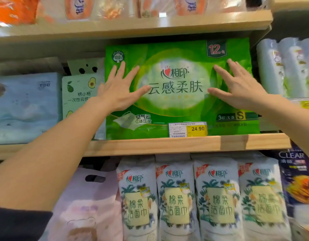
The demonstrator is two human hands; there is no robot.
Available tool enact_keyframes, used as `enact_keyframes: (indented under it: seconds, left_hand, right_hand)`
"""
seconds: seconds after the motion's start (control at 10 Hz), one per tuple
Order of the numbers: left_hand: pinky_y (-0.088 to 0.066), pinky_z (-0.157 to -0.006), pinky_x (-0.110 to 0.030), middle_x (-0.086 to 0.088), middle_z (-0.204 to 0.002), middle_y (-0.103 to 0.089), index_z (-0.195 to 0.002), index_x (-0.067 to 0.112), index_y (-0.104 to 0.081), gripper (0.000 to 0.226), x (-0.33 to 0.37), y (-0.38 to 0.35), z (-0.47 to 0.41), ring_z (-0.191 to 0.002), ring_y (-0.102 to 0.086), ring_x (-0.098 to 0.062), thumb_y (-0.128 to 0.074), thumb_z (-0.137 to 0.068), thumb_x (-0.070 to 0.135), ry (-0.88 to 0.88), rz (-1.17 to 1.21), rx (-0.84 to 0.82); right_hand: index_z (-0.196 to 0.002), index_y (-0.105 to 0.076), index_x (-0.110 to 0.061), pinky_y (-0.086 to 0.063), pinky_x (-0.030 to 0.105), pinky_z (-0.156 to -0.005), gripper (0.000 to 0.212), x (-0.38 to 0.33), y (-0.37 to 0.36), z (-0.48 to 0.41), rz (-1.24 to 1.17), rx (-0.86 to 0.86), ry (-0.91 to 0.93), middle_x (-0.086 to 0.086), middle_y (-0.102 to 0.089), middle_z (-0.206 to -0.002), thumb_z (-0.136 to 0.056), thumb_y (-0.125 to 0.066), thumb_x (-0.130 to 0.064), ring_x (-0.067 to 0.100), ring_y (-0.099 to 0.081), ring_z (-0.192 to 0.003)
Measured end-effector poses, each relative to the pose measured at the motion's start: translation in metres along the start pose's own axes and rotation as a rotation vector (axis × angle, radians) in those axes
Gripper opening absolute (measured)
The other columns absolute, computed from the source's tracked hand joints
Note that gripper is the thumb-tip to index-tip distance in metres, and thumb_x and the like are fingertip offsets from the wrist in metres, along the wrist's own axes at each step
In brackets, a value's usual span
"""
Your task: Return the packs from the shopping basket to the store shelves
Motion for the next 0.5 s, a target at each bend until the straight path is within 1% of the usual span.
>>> enact_keyframes:
  seconds: [0.1,0.2,0.3,0.4,0.5]
  left_hand:
    - [-0.013,-0.113,-0.058,-0.002,-0.158,0.005,-0.146,0.039,-0.005,0.073,-0.001,0.01,0.019,-0.145,0.0,-0.025,-0.024,-0.083,0.071,0.004,0.022,-0.047]
    - [-0.015,-0.114,-0.055,-0.004,-0.158,-0.003,-0.146,0.037,-0.008,0.064,-0.006,0.019,0.034,-0.145,-0.008,-0.027,-0.027,-0.089,0.061,-0.021,0.021,-0.073]
    - [-0.021,-0.112,-0.056,-0.006,-0.157,-0.014,-0.146,0.033,-0.013,0.07,-0.016,0.027,0.047,-0.144,-0.016,-0.026,-0.026,-0.084,0.063,-0.022,0.081,-0.126]
    - [-0.025,-0.111,-0.054,-0.006,-0.155,-0.023,-0.146,0.026,-0.018,0.067,-0.021,0.039,0.066,-0.141,-0.023,-0.027,-0.028,-0.087,0.057,-0.013,0.078,-0.14]
    - [-0.025,-0.111,-0.05,-0.008,-0.153,-0.026,-0.145,0.021,-0.022,0.06,-0.023,0.057,0.084,-0.14,-0.026,-0.027,-0.031,-0.093,0.049,0.017,0.124,-0.143]
  right_hand:
    - [-0.146,-0.017,-0.021,-0.01,0.043,-0.115,0.075,-0.001,0.011,0.02,-0.022,-0.044,-0.06,0.016,-0.007,-0.156,-0.086,-0.045,-0.054,0.029,-0.007,-0.144]
    - [-0.145,-0.023,-0.016,-0.012,0.043,-0.115,0.072,-0.006,0.026,0.04,-0.012,-0.084,-0.061,0.015,-0.015,-0.155,-0.086,-0.05,-0.047,0.029,-0.012,-0.143]
    - [-0.143,-0.028,-0.013,-0.018,0.046,-0.114,0.068,-0.013,0.039,0.056,-0.025,-0.132,-0.035,0.015,-0.024,-0.152,-0.086,-0.054,-0.041,0.03,-0.02,-0.141]
    - [-0.142,-0.029,-0.014,-0.029,0.046,-0.109,0.066,-0.021,0.054,0.07,-0.052,-0.139,-0.021,0.014,-0.032,-0.149,-0.087,-0.054,-0.039,0.03,-0.03,-0.137]
    - [-0.141,-0.03,-0.014,-0.033,0.045,-0.104,0.064,-0.026,0.066,0.081,-0.073,-0.165,-0.027,0.015,-0.038,-0.146,-0.087,-0.054,-0.039,0.032,-0.038,-0.131]
Point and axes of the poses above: each hand's wrist, its own z-axis away from the middle knuckle, its own y-axis out of the back of the hand, x = y × z, the point moved 5 cm from there along -z, towards the middle knuckle
